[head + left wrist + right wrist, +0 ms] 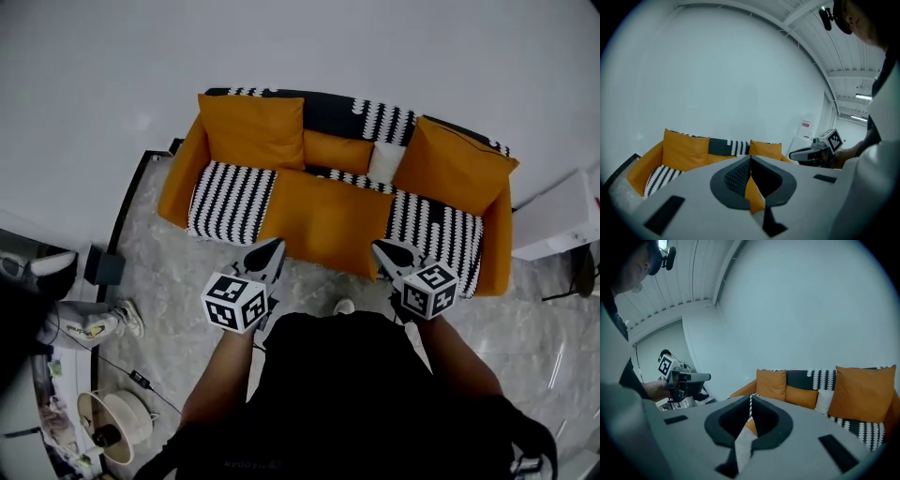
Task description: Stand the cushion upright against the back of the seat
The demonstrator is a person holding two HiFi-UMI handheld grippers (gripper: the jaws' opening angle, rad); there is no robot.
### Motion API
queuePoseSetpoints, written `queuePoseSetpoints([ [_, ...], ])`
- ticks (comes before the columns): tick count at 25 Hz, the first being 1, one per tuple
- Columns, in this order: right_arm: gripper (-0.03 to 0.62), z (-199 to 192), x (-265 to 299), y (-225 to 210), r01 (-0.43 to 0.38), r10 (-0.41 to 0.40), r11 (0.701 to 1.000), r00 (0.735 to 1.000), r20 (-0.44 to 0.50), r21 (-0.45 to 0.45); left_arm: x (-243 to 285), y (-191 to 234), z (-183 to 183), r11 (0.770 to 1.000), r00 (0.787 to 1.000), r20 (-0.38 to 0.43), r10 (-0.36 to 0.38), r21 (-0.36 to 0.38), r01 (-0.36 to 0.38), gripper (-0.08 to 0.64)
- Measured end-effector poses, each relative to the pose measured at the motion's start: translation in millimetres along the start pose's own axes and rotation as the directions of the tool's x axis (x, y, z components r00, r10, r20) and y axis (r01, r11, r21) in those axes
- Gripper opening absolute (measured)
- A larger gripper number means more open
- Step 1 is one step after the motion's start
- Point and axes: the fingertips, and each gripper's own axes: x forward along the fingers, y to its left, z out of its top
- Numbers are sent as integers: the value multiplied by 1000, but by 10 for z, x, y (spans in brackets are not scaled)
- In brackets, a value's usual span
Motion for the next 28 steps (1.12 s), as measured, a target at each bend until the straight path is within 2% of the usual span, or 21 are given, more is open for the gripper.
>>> queuePoseSetpoints([
  [4,38,-29,91,-163,33,-33,999,999,-8,23,106,278,73,999,999,-26,27,41,-26,17],
  [9,38,-208,155,-352,88,-84,990,996,-40,106,101,700,-40,997,995,-68,68,34,-65,17],
  [13,38,-516,199,-488,156,-141,967,986,-85,203,184,895,-319,999,990,-132,41,22,-38,17],
  [18,38,-910,216,-602,278,-255,937,958,-129,212,353,1130,-702,996,975,-224,8,87,12,17],
  [22,38,-1226,298,-689,360,-318,916,920,-228,175,499,1448,-994,995,947,-321,-13,93,46,17],
  [25,38,-1695,365,-788,421,-342,890,871,-353,177,568,1711,-1307,997,923,-386,-8,71,39,17],
  [28,38,-2215,459,-843,454,-338,878,812,-475,151,656,1954,-1676,998,893,-450,-3,59,33,17],
])
